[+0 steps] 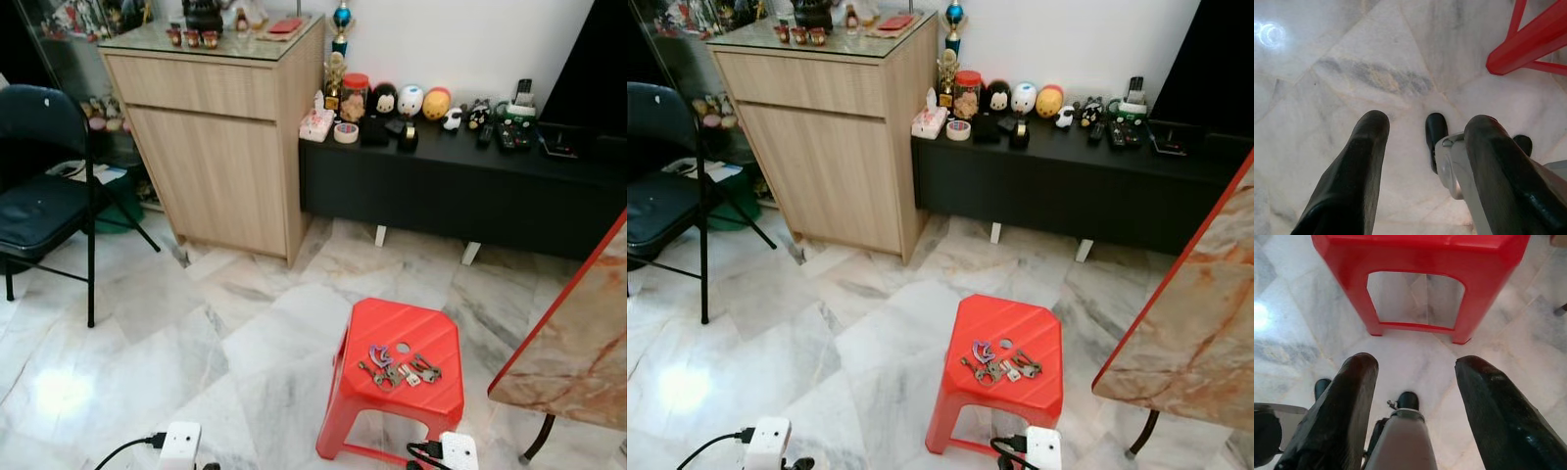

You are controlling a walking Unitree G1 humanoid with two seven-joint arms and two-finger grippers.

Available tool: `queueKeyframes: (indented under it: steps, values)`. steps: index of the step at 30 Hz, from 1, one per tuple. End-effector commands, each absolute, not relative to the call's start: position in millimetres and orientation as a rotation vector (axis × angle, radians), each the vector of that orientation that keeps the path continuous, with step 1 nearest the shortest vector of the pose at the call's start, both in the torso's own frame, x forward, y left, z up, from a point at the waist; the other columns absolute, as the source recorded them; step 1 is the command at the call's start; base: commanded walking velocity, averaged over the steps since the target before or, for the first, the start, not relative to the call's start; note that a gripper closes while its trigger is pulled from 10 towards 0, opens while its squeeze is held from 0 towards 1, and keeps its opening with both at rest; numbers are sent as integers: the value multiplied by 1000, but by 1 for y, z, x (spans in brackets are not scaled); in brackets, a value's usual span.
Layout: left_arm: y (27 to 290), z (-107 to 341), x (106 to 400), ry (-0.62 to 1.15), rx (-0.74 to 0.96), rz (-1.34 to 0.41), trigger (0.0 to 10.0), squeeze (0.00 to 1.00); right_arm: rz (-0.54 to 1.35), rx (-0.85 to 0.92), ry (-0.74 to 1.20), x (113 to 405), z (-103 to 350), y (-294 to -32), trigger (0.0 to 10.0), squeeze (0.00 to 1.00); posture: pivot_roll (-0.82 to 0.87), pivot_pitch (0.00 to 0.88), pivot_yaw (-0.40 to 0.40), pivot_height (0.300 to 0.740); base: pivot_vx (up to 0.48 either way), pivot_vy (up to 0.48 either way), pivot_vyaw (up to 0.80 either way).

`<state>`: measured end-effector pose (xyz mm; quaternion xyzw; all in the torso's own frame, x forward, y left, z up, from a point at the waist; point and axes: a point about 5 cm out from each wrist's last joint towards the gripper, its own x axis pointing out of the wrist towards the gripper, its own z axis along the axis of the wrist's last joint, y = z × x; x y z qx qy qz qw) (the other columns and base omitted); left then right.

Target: Hang keys on a hook

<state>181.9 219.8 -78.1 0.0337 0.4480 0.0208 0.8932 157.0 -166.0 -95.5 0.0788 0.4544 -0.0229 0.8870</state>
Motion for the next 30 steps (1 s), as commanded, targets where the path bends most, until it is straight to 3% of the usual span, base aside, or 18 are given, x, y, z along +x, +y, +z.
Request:
queueKeyframes:
  steps: [1,5,10,30]
  values:
    - [220,-79,180,941,70,42,10000,0,-59,162,946,155,-96,-168,10000,0,37,0,-47,740,0,0,0]
    - [220,-79,181,940,68,42,10000,0,-50,141,941,156,-95,-169,10000,0,37,0,-47,740,0,0,0]
    - [220,-79,181,939,66,43,10000,0,-57,145,940,156,-95,-169,10000,0,38,0,-48,740,0,0,760]
    - [218,-77,184,928,65,39,10000,0,-76,158,921,157,-95,-170,10000,0,37,0,-49,740,183,0,0]
